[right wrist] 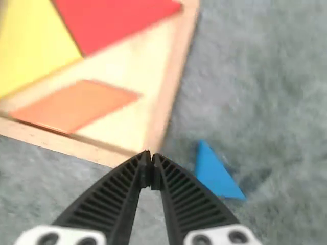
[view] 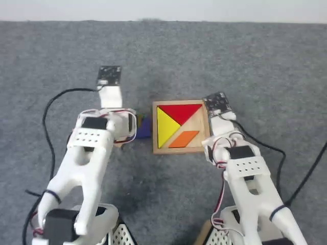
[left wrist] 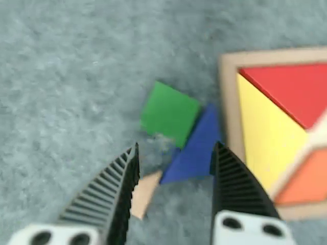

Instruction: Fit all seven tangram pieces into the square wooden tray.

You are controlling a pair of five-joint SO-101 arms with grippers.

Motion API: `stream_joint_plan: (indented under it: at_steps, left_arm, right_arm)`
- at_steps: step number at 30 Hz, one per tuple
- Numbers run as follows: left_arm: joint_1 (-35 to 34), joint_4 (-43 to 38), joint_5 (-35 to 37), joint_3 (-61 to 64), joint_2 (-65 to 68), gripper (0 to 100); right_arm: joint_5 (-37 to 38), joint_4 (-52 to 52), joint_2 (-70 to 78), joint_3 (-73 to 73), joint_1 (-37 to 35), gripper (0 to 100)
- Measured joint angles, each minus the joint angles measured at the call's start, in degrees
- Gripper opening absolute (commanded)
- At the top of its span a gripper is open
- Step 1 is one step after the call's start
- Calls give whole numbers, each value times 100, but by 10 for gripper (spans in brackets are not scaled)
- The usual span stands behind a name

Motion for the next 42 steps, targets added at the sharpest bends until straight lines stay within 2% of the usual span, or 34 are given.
stream_joint_plan:
  at_steps: [3,8,16,20,31,42]
  left_arm:
    - [-149,-519,35,316,-9,220]
    - [-360,-712,44,378,-18,220]
    - [-1451,-721,466,176,-18,220]
    - [-1503,-721,466,149,-18,220]
    - [-1503,-721,475,149,-18,220]
    - [-1301,-721,484,149,-18,220]
  right_arm:
    - [9,114,273,-457,-316,9]
    - [105,132,1451,-1538,-870,9]
    - [105,114,3385,-2567,-818,8]
    - [105,114,3455,-2629,-853,8]
    - [105,79,3464,-2637,-1565,8]
    - [105,290,2954,-2435,-1618,12]
